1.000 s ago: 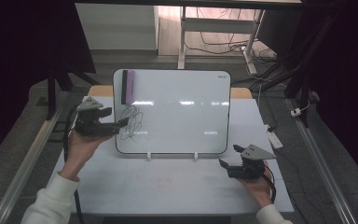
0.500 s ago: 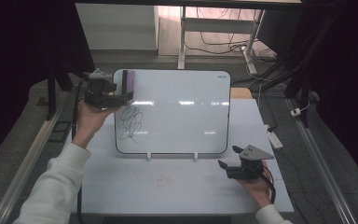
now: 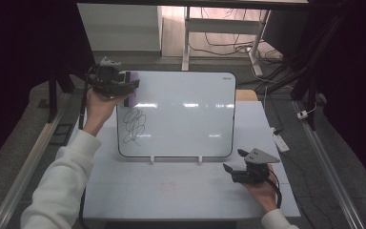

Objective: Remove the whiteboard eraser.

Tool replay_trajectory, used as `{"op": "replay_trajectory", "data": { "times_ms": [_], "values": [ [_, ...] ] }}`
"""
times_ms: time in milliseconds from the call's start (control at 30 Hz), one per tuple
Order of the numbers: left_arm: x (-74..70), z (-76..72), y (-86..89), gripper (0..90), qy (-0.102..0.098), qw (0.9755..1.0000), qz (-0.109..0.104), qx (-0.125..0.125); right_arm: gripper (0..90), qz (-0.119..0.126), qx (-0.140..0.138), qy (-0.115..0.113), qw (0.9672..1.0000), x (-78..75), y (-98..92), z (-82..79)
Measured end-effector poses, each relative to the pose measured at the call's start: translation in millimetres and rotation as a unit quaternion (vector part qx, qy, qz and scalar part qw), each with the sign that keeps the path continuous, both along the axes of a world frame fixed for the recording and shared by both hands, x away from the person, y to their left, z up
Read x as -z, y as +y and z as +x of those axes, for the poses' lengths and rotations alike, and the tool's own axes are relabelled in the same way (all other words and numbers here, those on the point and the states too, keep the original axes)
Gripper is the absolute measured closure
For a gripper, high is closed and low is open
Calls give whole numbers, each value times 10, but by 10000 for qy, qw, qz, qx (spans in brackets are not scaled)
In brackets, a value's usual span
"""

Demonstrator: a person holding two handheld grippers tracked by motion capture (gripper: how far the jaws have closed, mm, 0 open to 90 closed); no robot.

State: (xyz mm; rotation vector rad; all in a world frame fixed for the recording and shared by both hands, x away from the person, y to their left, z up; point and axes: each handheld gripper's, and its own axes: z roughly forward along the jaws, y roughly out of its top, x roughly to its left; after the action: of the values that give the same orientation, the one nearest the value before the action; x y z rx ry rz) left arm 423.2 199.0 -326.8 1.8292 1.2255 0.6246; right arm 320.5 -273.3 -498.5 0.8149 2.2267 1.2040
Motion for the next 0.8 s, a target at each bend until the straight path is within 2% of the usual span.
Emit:
{"op": "replay_trajectory", "data": {
  "times_ms": [167, 300, 433, 533, 633, 667, 733, 800],
  "values": [
    [8, 25, 16, 427, 74, 10000, -44, -45, 194, -3, 6, -2, 10000, 2, -4, 1],
    [41, -34, 27, 426, 112, 9999, -7, -2, 194, 4, 26, 0, 10000, 4, -11, 2],
    [106, -94, 30, 425, 192, 9998, 58, 37, 194, -12, 26, -1, 10000, 8, -4, 3],
    [182, -148, 12, 430, 262, 9995, 187, 47, 196, -10, 32, -10, 10000, 6, 0, 0],
    [216, -152, 10, 470, 300, 9993, 218, 37, 198, 2, 43, -14, 10000, 6, 0, 1],
    [234, -142, 21, 483, 333, 9993, 125, 75, 198, 2, 44, -14, 10000, 6, 1, 2],
    [233, -138, 22, 526, 345, 9993, 84, 95, 198, -5, 44, -19, 10000, 7, 4, 1],
    [225, -138, 3, 543, 349, 9993, 122, 60, 198, -8, 54, -27, 10000, 6, 5, -2]
  ]
}}
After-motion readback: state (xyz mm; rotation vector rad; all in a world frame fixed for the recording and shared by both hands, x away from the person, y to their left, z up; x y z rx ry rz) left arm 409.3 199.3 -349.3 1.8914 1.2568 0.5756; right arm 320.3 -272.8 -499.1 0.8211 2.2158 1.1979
